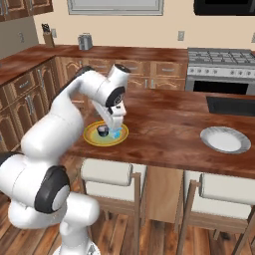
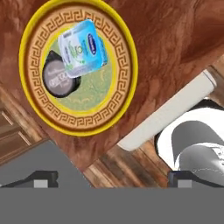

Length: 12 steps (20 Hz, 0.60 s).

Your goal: Place two yogurt containers on each plate.

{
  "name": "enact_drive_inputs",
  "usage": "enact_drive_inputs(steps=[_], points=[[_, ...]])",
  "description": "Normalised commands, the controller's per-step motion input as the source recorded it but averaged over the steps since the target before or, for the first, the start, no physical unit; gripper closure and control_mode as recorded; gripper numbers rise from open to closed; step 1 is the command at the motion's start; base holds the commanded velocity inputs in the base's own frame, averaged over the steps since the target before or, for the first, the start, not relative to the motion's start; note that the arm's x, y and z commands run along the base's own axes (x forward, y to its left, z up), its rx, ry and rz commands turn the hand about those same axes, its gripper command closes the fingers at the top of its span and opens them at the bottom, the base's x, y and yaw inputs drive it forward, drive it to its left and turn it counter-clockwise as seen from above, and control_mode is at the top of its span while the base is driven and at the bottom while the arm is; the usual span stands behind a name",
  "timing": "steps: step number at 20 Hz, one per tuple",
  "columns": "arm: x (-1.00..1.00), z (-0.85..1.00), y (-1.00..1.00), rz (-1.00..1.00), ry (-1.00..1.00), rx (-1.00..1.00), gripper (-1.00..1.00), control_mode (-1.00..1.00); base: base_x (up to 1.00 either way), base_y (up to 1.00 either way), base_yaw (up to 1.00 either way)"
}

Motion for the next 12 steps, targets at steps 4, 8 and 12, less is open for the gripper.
enact_drive_inputs(steps=[4,8,12], points=[[-0.46,-0.21,0.5,-0.01,0.03,-0.19,-1.0,-1.0,0.0,0.0,0.0],[-0.18,-0.05,0.0,-0.06,-0.14,0.0,-1.0,1.0,-0.41,-0.36,-0.37],[0.0,0.0,0.0,0.0,0.0,0.0,-1.0,1.0,-0.19,-0.98,-0.5]])
